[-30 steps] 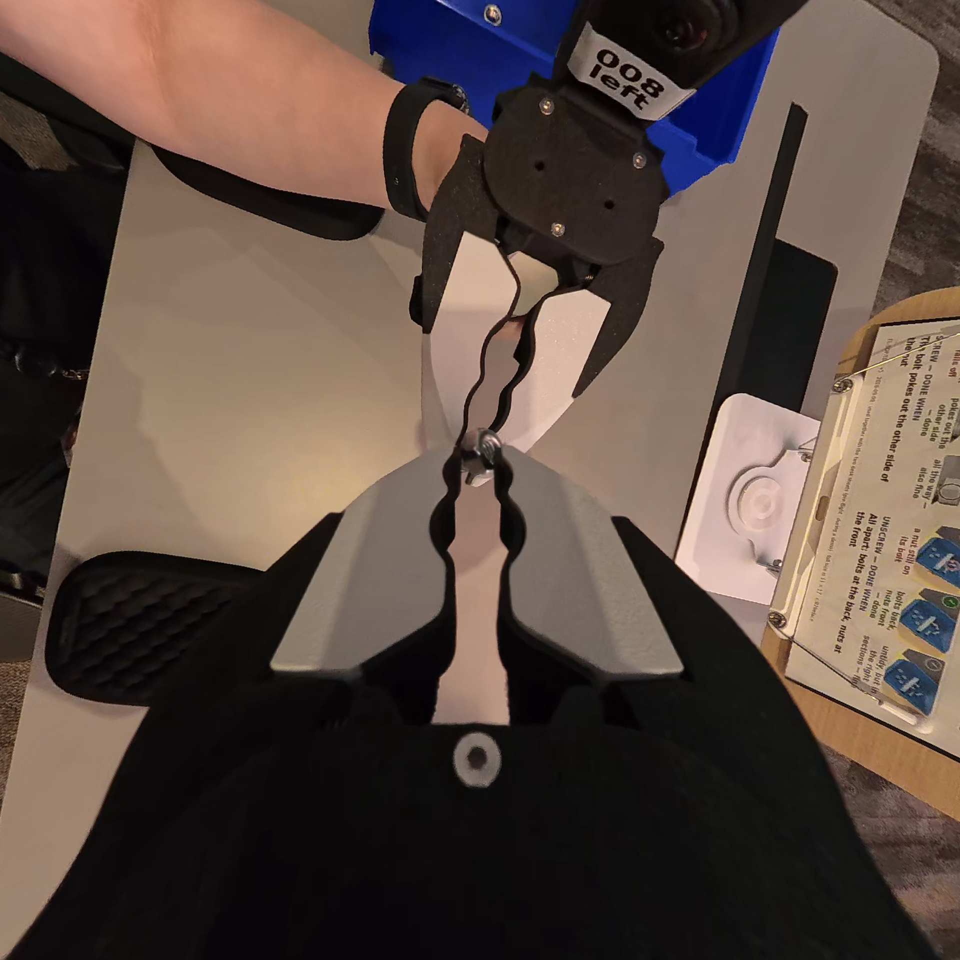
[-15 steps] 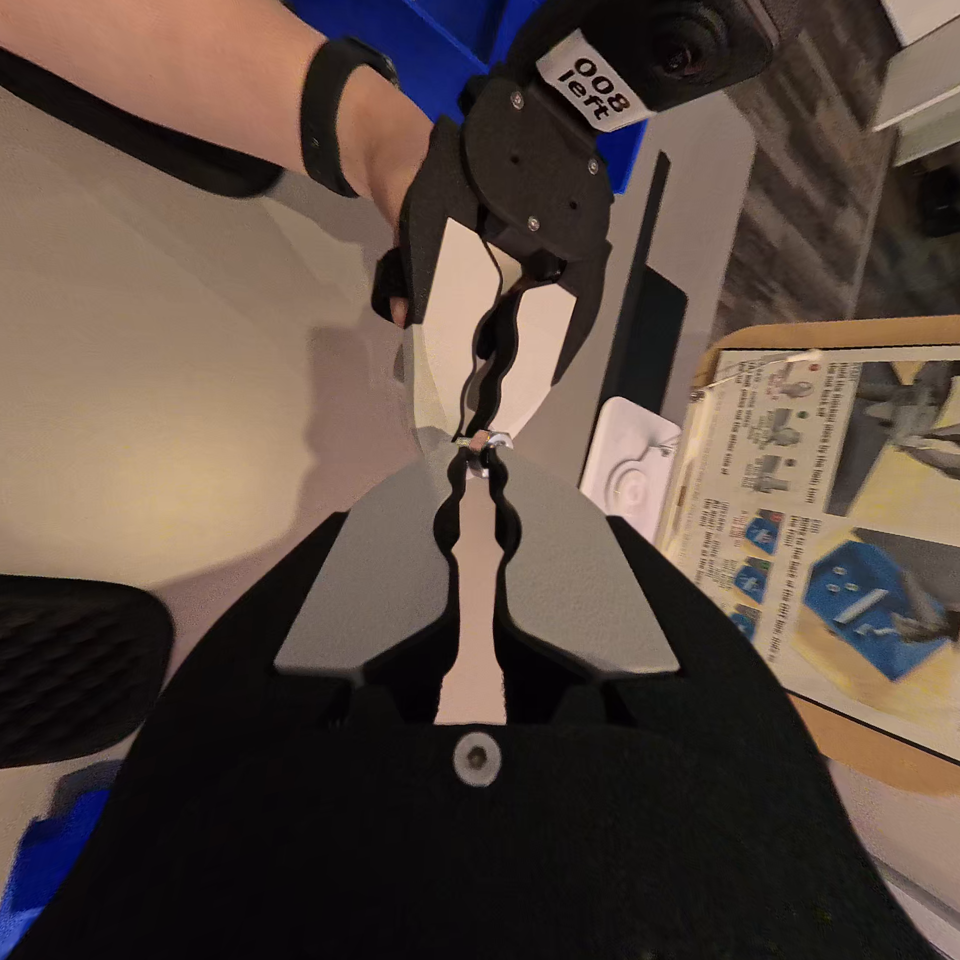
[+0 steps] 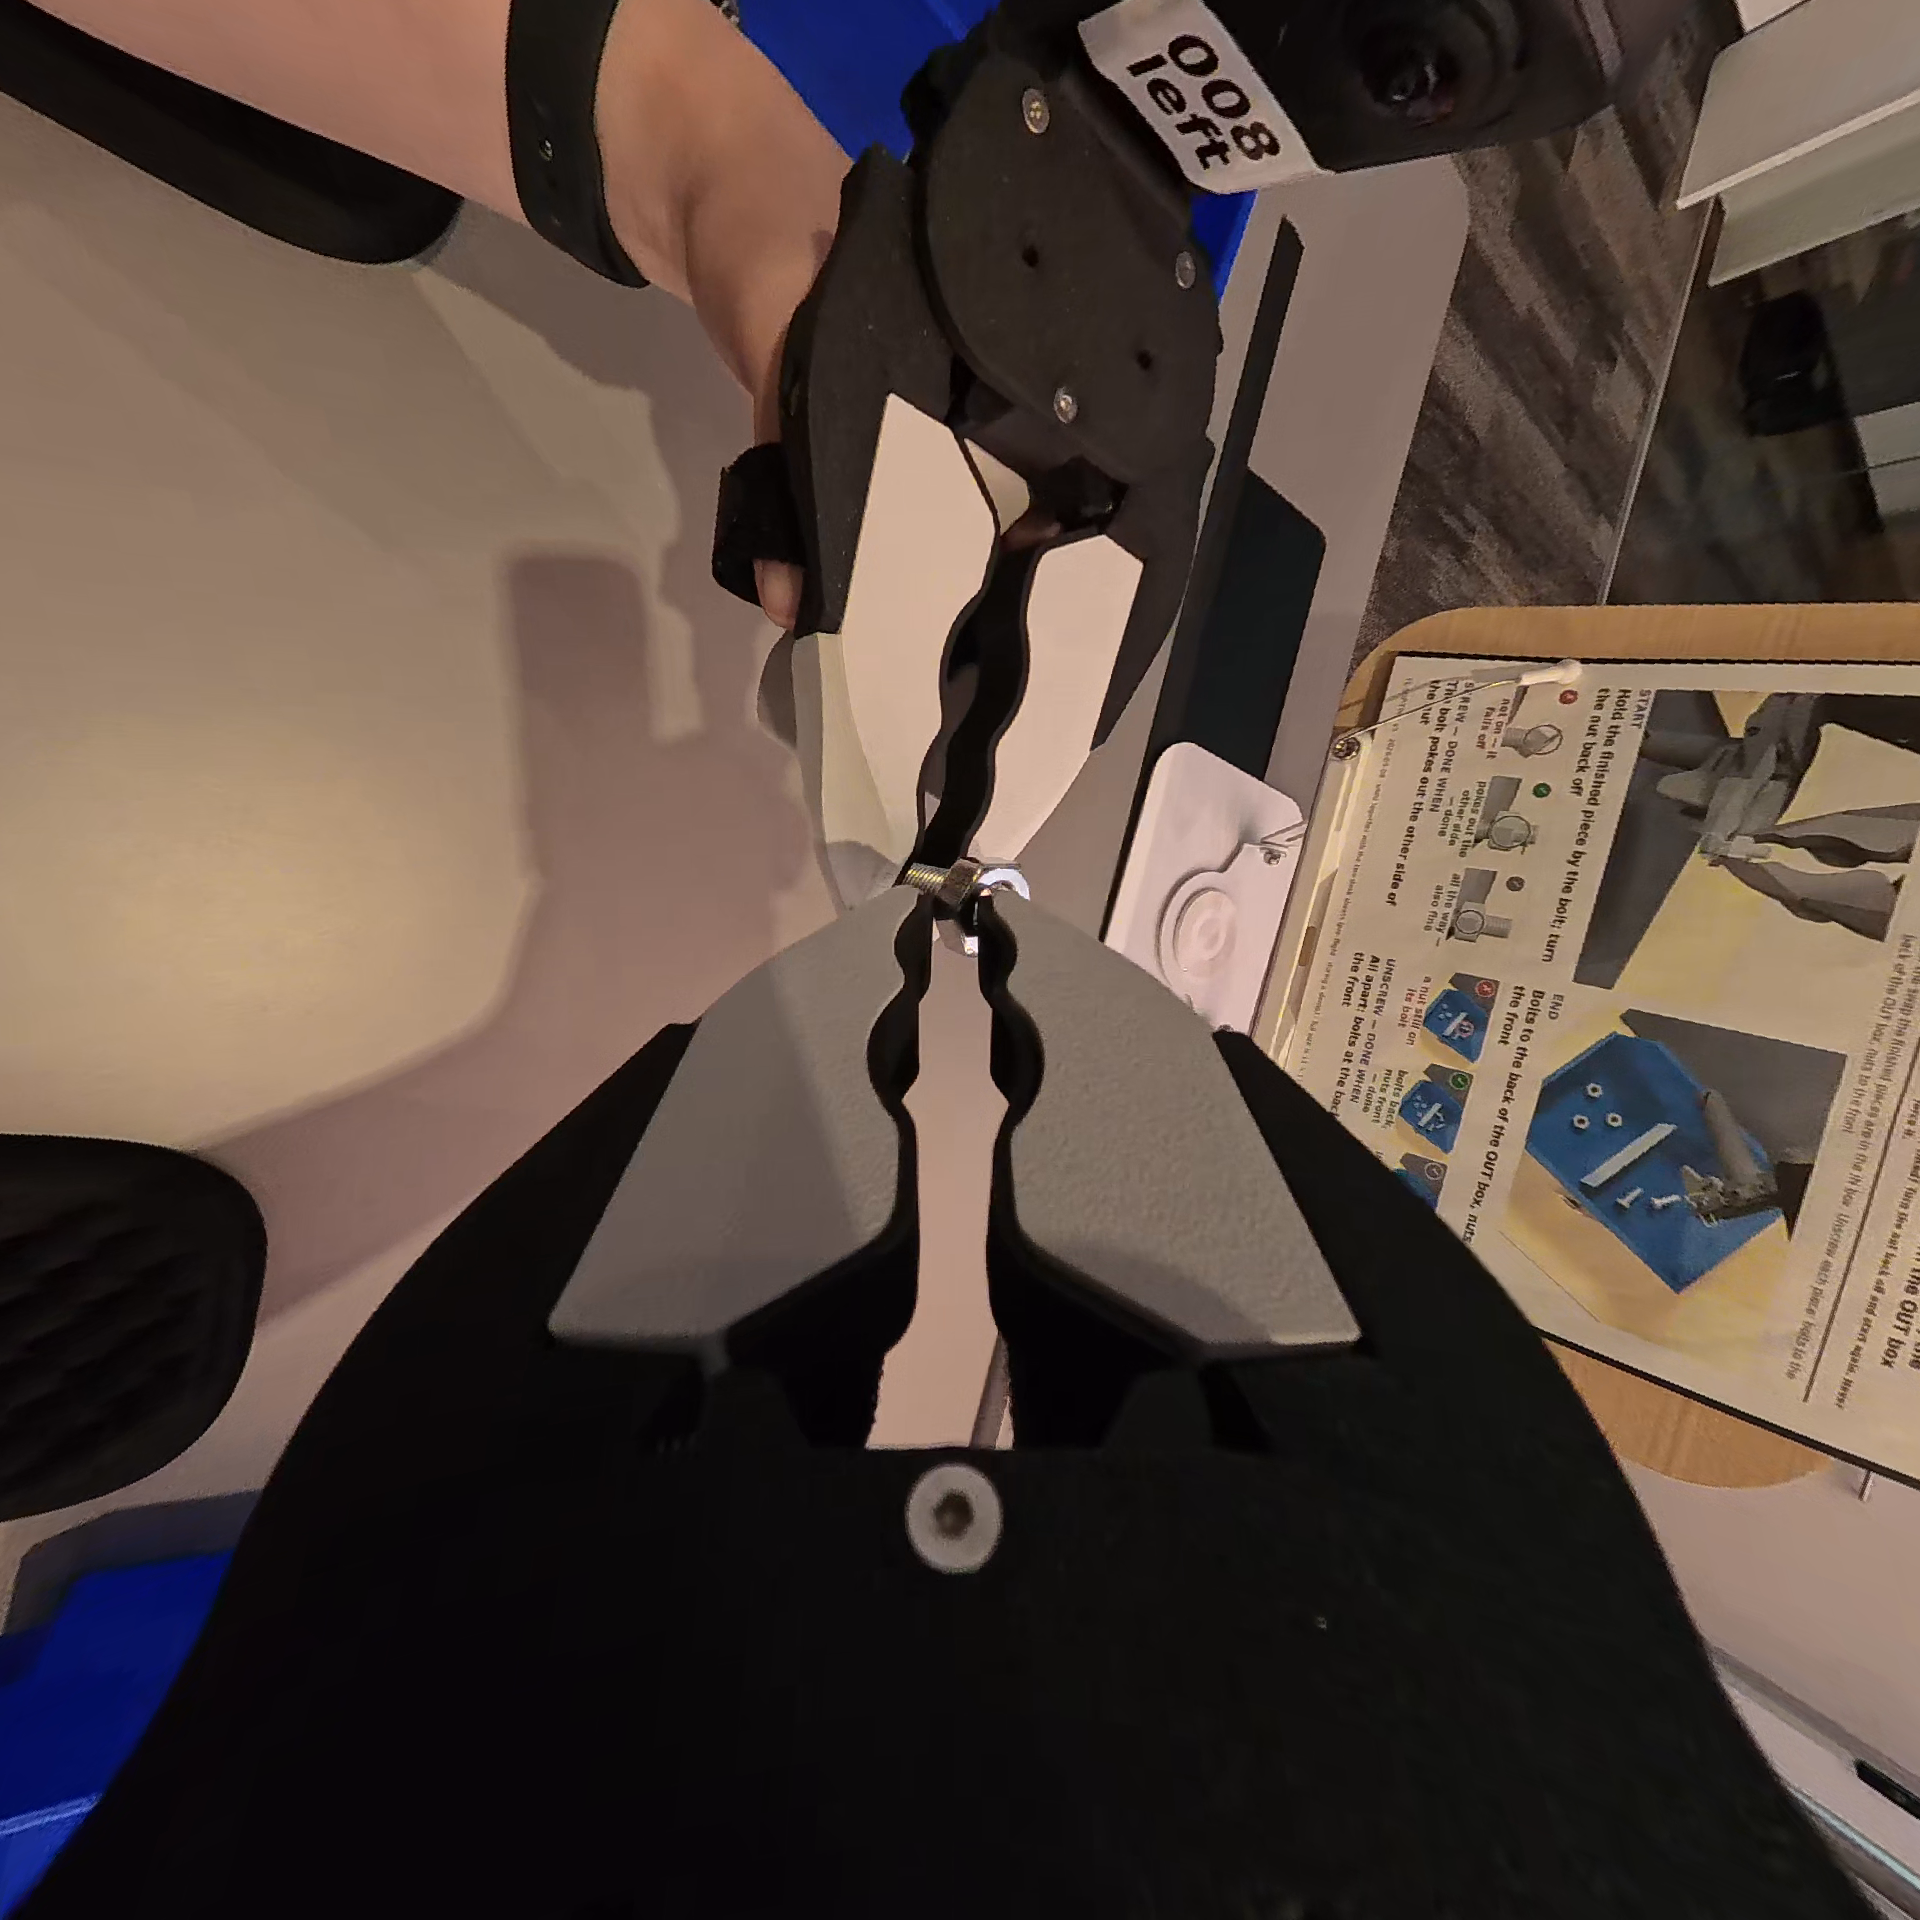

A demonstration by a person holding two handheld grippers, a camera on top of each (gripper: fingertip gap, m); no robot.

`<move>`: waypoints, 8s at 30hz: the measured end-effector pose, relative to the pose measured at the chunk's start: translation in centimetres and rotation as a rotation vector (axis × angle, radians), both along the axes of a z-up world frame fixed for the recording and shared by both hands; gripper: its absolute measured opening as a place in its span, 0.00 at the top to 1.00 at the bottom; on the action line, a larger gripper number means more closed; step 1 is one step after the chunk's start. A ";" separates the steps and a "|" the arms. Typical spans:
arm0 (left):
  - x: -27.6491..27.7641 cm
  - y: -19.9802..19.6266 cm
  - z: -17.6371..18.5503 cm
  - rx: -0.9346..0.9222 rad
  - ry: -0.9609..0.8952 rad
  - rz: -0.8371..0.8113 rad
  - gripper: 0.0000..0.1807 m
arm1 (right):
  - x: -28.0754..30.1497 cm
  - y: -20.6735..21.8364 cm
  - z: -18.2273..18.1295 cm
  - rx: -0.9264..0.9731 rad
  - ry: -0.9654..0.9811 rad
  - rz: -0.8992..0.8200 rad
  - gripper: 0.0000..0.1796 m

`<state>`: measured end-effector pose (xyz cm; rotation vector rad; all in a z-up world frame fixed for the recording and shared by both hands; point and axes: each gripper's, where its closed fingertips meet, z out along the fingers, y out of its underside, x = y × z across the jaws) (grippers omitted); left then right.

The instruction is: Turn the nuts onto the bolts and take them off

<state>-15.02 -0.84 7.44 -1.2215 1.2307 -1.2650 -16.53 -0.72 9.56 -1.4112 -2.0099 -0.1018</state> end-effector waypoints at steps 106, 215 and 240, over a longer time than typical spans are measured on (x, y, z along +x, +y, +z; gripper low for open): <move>-0.4 -4.5 1.9 0.007 -0.058 -0.238 0.95 | -0.4 -3.0 2.5 -0.448 0.370 0.158 0.79; 1.2 -4.3 -0.7 0.002 0.106 -0.211 0.95 | 1.4 -3.9 -1.0 -0.492 0.288 0.079 0.85; 1.7 -1.8 -2.7 0.022 0.227 -0.051 0.95 | 2.0 -1.7 -2.9 -0.494 0.058 -0.278 0.90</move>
